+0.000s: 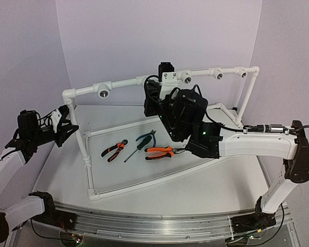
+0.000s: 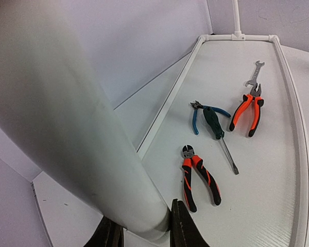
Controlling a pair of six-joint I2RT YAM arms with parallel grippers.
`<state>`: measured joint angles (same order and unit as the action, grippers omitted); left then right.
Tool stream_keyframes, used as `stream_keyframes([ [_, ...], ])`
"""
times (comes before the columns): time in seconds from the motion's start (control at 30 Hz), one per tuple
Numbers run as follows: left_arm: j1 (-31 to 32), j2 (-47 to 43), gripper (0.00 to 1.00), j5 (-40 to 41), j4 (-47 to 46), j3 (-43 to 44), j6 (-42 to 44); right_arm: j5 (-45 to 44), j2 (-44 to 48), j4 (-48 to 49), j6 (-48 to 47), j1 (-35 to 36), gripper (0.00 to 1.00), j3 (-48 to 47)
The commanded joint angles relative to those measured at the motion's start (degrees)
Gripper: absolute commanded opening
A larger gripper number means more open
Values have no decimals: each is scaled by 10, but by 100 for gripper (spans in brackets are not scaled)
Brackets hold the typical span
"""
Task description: Install the water faucets
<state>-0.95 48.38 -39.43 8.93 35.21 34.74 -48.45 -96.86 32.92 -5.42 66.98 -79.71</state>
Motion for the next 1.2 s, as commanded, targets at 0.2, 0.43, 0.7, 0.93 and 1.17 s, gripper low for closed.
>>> stream_keyframes([
  [0.2, 31, 36, 0, -28, 169, -51, 101, -109, -9, -40, -86, -9, 0, 22],
  [0.43, 31, 39, 0, -27, 169, -48, 100, -104, -7, -40, -85, -8, 43, 16],
  [0.7, 31, 42, 0, -27, 169, -45, 102, -86, 4, -40, -98, 0, 62, 13],
  [0.93, 31, 43, 0, -25, 170, -44, 102, -32, 34, -57, -80, 14, 73, 47],
  [1.17, 31, 44, 0, -24, 175, -43, 103, 48, 126, -94, -36, 15, 87, 138],
])
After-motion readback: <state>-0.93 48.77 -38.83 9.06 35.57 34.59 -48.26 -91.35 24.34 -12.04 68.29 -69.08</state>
